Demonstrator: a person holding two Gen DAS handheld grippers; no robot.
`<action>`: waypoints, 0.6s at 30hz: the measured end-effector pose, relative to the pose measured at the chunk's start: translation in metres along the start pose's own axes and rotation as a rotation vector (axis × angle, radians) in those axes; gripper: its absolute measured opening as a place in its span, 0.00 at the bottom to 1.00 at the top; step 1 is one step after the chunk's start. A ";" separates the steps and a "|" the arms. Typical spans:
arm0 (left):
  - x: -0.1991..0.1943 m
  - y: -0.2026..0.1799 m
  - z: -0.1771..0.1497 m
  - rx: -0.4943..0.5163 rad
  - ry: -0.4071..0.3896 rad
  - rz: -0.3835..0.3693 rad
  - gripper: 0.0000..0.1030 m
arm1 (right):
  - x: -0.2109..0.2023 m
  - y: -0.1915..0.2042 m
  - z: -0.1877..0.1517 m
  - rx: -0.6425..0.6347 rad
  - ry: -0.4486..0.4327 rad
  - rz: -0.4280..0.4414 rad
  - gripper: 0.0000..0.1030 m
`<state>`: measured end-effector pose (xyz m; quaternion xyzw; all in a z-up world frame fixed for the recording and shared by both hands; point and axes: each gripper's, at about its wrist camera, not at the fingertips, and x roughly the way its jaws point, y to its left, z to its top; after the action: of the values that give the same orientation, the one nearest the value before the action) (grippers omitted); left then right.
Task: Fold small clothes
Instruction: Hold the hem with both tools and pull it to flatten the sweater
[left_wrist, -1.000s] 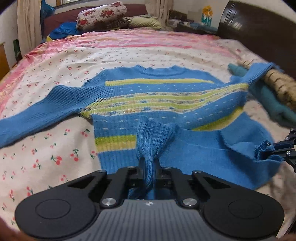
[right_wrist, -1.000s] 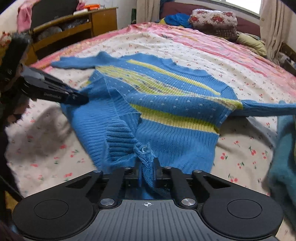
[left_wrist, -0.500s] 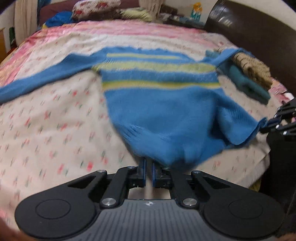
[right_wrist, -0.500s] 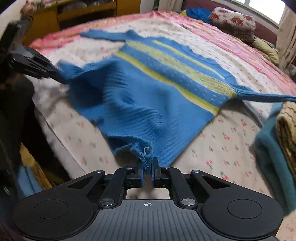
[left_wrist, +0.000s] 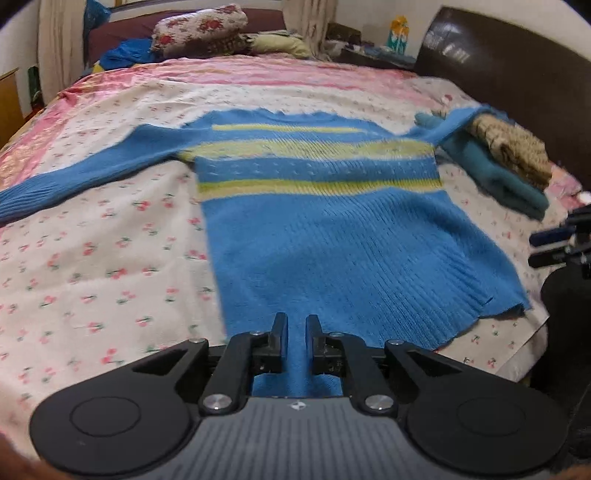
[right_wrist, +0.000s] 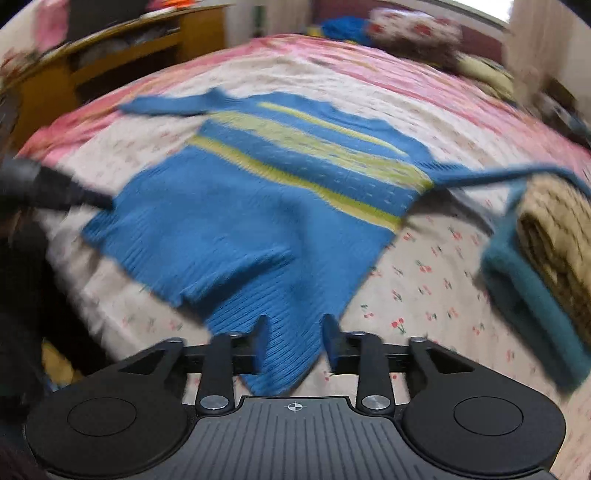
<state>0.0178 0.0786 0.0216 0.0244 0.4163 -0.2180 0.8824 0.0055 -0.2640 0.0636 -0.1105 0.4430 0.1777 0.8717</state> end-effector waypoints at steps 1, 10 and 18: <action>0.006 -0.003 -0.001 0.006 0.012 0.009 0.16 | 0.005 -0.003 0.000 0.036 0.009 -0.015 0.34; 0.010 0.004 -0.013 0.040 0.085 0.126 0.19 | 0.045 -0.011 -0.017 0.208 0.142 -0.015 0.08; -0.003 0.011 -0.010 0.023 0.096 0.162 0.19 | 0.025 -0.028 -0.020 0.177 0.178 -0.095 0.05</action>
<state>0.0135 0.0920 0.0157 0.0787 0.4523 -0.1494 0.8757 0.0156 -0.2911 0.0329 -0.0693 0.5267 0.0859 0.8429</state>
